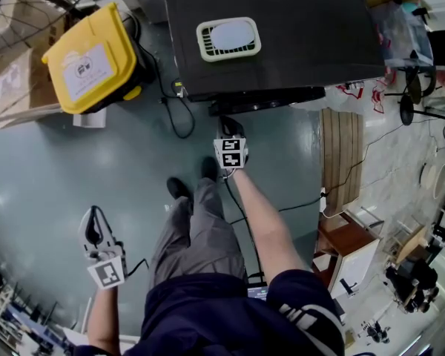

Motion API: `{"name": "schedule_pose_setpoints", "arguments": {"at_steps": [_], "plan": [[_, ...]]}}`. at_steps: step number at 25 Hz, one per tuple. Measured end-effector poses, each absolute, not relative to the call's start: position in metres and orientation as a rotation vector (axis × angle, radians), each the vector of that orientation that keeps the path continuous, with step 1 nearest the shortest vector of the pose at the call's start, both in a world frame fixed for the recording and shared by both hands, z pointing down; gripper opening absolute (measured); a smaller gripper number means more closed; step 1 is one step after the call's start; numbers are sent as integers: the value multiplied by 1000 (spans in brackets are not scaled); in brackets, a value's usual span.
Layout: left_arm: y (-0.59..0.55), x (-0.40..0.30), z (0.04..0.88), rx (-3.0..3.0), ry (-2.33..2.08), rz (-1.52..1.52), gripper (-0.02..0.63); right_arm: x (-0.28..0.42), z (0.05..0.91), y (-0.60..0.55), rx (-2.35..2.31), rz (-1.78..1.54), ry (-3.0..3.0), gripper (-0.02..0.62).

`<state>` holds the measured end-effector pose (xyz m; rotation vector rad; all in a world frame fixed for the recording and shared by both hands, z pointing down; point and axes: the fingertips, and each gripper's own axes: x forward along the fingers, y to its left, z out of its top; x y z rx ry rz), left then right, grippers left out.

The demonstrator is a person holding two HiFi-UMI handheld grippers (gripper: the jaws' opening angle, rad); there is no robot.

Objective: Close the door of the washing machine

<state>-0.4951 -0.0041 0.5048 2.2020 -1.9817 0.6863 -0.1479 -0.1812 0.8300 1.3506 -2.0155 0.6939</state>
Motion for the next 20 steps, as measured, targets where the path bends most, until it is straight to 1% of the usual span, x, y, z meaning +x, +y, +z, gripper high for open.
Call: {"name": "schedule_pose_setpoints", "arguments": {"at_steps": [20], "plan": [[-4,-500,513,2174,-1973,727,28,-149,834,-186,1367,536,-1976,20]]}}
